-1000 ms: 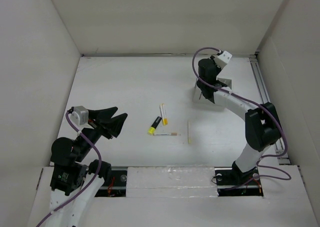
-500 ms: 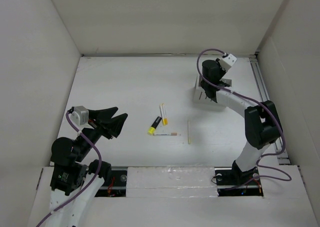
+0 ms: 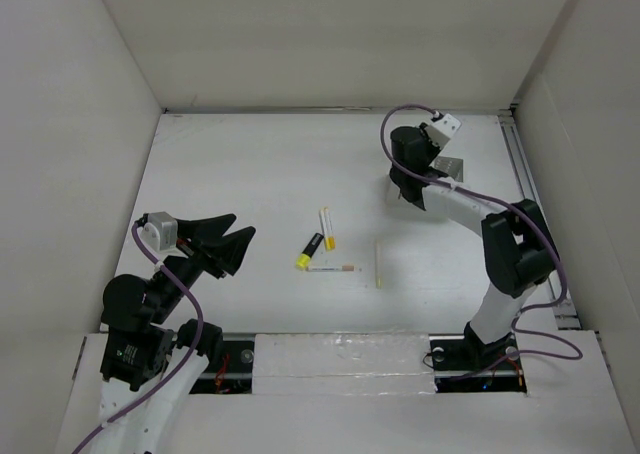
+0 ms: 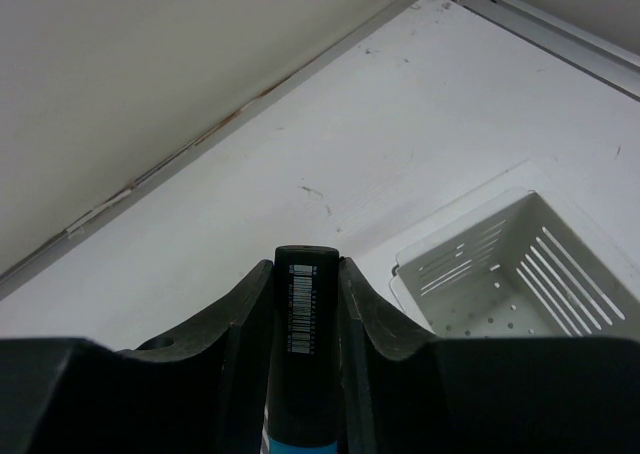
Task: Organize the desk
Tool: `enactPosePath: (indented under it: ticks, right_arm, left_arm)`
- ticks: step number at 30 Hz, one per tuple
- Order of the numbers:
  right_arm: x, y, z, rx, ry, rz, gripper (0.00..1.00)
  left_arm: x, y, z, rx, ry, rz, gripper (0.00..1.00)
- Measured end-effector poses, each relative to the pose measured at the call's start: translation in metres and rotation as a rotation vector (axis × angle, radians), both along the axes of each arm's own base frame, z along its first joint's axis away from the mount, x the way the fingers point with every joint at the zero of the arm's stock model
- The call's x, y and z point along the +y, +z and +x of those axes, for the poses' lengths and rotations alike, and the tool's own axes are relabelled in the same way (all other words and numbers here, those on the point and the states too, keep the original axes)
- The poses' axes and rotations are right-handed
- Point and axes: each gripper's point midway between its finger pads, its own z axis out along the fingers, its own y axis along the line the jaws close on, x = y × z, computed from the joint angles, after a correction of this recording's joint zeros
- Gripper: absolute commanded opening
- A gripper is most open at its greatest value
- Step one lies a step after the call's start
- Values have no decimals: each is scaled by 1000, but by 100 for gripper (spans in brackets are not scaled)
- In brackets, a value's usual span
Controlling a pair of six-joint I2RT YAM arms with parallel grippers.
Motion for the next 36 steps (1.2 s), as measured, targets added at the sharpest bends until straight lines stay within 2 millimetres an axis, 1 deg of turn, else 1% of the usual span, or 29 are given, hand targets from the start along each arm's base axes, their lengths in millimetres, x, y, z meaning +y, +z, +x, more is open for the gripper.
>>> enactPosePath:
  ticks: [1,4,7,10,14,16,17,18,20,21,23,24,25,29,32,34,36]
  right_arm:
    - [2,-1,0,2,0,-4,31]
    - [6,-7,-1,15,0,-18,37]
    - [9,-8,-3,16,1,-23,40]
    - [18,-7,-4,11,19,-20,40]
    - [40,-10,-10,9,70,-17,40]
    - [53,-11,-14,5,107,-12,42]
    - [66,-11,-19,3,138,-10,42]
    - [67,-11,-19,3,139,-9,42]
    - [80,-8,-24,-3,174,-4,38]
    - [88,-5,-27,-8,196,2,31]
    - [100,1,-33,-15,240,9,21]
    - [107,5,-36,-20,268,17,14]
    - [115,9,-40,-26,301,25,0]
    - [154,29,-65,-52,462,64,0]
    - [184,36,-90,-50,617,109,0]
    - [199,37,-107,-33,710,143,0]
    - [208,39,-122,-11,781,175,0]
  left_arm:
    - [0,0,0,0,0,0,51]
    - [0,0,0,0,0,0,51]
    - [0,0,0,0,0,0,51]
    - [0,0,0,0,0,0,51]
    - [0,0,0,0,0,0,51]
    - [0,0,0,0,0,0,51]
    - [0,0,0,0,0,0,51]
    - [0,0,0,0,0,0,51]
    - [0,0,0,0,0,0,51]
    - [0,0,0,0,0,0,51]
    - [0,0,0,0,0,0,51]
    - [0,0,0,0,0,0,51]
    - [0,0,0,0,0,0,51]
    - [0,0,0,0,0,0,51]
    - [0,0,0,-1,0,0,51]
    - [0,0,0,0,0,0,51]
    - [0,0,0,-1,0,0,51]
